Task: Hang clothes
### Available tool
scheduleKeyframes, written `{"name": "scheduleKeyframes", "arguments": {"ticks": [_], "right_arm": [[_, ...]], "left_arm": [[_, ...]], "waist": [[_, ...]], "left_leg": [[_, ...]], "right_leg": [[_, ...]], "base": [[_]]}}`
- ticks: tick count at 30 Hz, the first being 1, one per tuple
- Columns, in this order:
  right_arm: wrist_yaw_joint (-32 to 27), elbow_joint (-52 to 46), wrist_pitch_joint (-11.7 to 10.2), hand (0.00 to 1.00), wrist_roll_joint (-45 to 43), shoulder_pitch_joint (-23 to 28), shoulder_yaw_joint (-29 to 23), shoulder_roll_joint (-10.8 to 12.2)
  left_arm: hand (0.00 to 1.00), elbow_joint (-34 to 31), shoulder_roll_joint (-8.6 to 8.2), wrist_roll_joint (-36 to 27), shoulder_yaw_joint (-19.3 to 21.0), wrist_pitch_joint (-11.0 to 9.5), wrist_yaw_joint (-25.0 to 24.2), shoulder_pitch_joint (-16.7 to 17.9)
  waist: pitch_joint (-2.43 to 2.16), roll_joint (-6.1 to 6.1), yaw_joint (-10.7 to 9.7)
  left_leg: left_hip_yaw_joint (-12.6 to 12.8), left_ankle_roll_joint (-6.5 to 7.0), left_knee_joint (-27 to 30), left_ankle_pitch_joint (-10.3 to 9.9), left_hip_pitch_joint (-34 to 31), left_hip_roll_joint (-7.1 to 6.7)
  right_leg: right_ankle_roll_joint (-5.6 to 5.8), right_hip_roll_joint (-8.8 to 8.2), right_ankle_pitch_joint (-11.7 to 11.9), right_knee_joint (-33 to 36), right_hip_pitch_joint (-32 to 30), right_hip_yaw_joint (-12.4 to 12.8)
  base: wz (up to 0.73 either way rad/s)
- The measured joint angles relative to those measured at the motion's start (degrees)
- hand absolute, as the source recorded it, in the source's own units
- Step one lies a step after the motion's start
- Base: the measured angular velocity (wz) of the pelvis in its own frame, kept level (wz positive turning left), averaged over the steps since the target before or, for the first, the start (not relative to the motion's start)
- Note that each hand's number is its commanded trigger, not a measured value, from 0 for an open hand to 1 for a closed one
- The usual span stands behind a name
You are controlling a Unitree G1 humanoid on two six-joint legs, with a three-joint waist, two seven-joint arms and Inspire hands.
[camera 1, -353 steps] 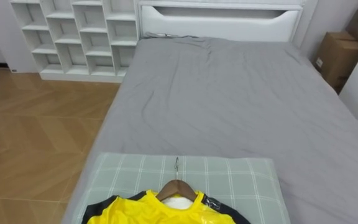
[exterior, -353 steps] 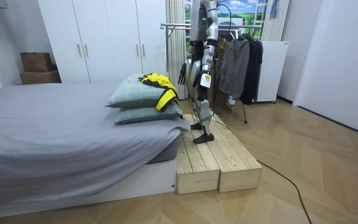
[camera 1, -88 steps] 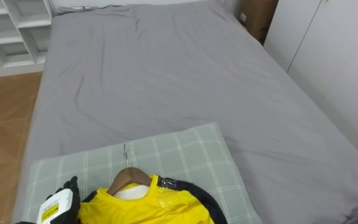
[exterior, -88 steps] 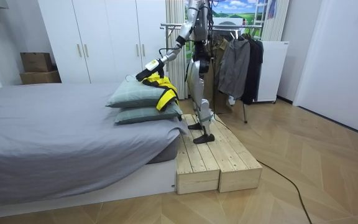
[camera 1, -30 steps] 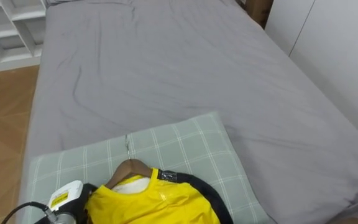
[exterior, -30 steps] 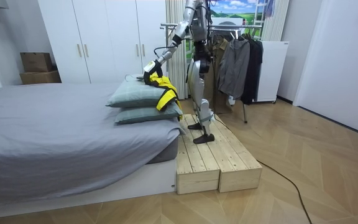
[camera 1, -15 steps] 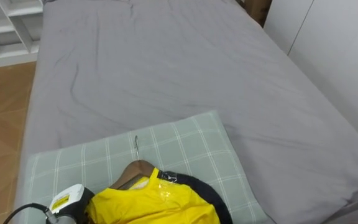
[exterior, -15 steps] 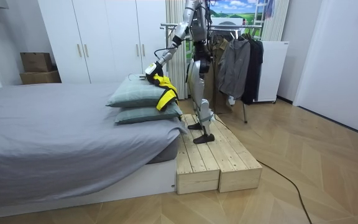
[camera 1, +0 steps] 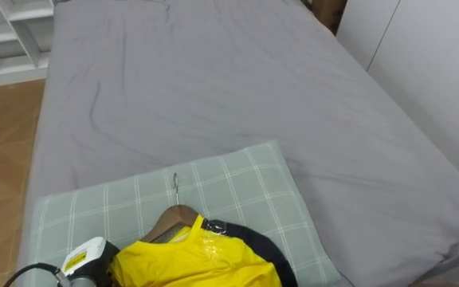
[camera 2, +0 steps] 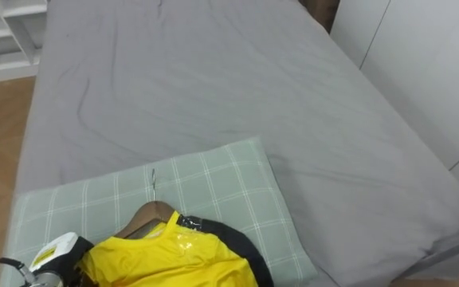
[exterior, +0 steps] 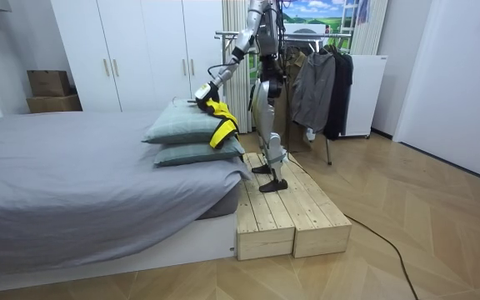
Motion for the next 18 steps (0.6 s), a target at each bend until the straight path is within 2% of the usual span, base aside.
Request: {"name": "scheduleKeyframes", "arguments": {"ticks": [3, 13, 18], "right_arm": [[-0.23, -0.01, -0.05, 0.0, 0.04, 0.01, 0.0, -0.05], [-0.46, -0.07, -0.16, 0.0, 0.04, -0.05, 0.09, 0.01], [-0.38, -0.11, -0.18, 0.0, 0.54, -0.1, 1.46, -0.7]], "left_arm": [[1.0, 0.0, -0.04, -0.83, -0.04, -0.48, 0.7, 0.01], [1.0, 0.14, -0.09, -3.28, 0.01, -1.06, 2.78, 0.31], [1.0, -2.23, -0.26, -3.43, -0.88, -1.06, 3.58, 0.29]], "waist": [[-0.17, 0.29, -0.05], [-0.18, 0.47, 0.06], [-0.42, 1.61, -0.08]], "left_leg": [[-0.03, 0.0, -0.02, 0.0, 0.05, 0.02], [-0.28, 0.01, -0.05, 0.01, 0.72, 0.01], [-0.97, 0.02, 0.29, 0.01, 1.39, 0.0]], "right_leg": [[0.0, 0.01, 0.0, 0.02, 0.06, -0.02], [0.0, 0.04, 0.04, -0.14, 1.13, -0.14], [0.1, 0.06, 0.28, -1.05, 2.49, -0.71]], "base": [[0.0], [0.0], [0.07]]}}
